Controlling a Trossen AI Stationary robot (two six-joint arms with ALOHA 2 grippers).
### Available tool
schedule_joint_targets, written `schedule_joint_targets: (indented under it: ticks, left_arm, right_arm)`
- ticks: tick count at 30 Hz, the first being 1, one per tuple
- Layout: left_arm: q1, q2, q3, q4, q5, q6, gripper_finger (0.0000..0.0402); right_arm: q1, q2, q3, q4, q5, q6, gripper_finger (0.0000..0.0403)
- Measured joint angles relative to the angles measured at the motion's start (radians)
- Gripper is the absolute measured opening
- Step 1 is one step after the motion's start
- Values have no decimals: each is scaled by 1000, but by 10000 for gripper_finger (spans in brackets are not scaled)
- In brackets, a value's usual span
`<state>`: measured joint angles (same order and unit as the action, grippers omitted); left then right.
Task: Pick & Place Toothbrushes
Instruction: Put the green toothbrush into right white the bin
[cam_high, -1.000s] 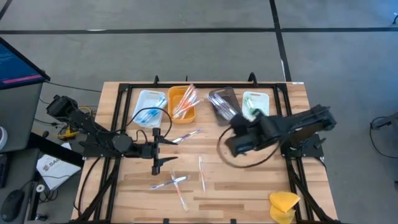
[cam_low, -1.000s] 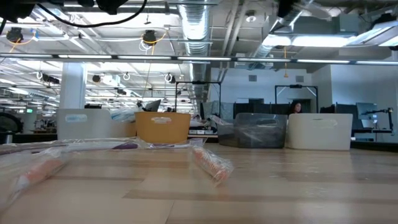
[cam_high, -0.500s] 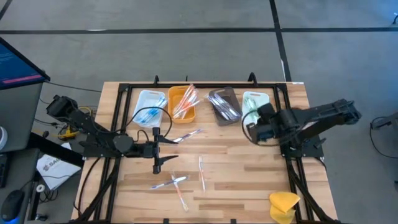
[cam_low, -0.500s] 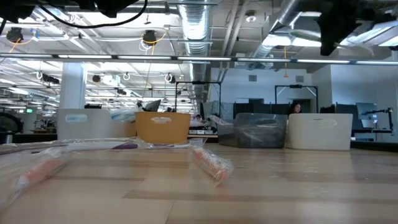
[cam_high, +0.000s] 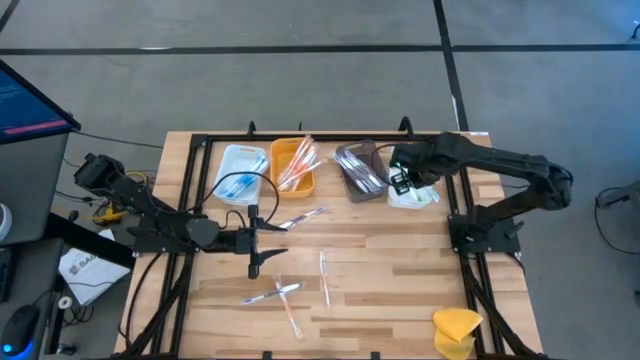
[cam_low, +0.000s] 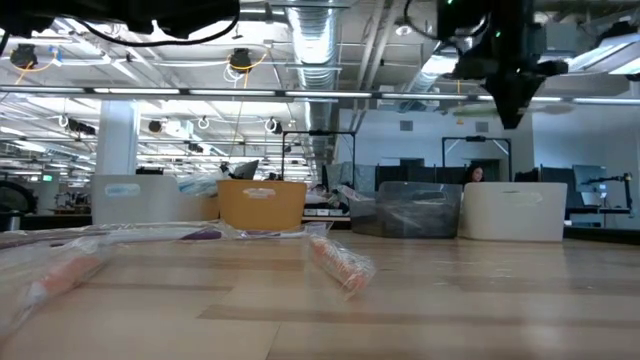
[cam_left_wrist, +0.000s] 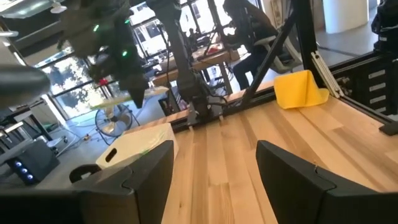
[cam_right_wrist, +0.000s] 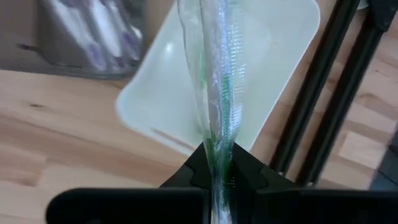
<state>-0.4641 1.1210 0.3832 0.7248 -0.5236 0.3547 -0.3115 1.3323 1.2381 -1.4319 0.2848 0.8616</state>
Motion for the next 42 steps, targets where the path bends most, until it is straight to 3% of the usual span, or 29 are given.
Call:
schedule_joint_targets:
  ticks: [9,19,28,35,42]
  left_arm:
    - [0,0,0,-15,0,0,222]
    - [0,0,0,-46,0,0,222]
    - [0,0,0,-53,0,-1,222]
    - [0,0,0,-53,0,-1,222]
    - [0,0,0,-53,0,-1,222]
  right_arm:
    - [-162,211,0,8,-73,-197,13]
    - [-205,384,0,17,-104,-245,13]
    - [-237,424,0,67,-104,-252,15]
    - [-237,423,0,81,-105,-250,47]
    - [-237,423,0,76,-104,-244,26]
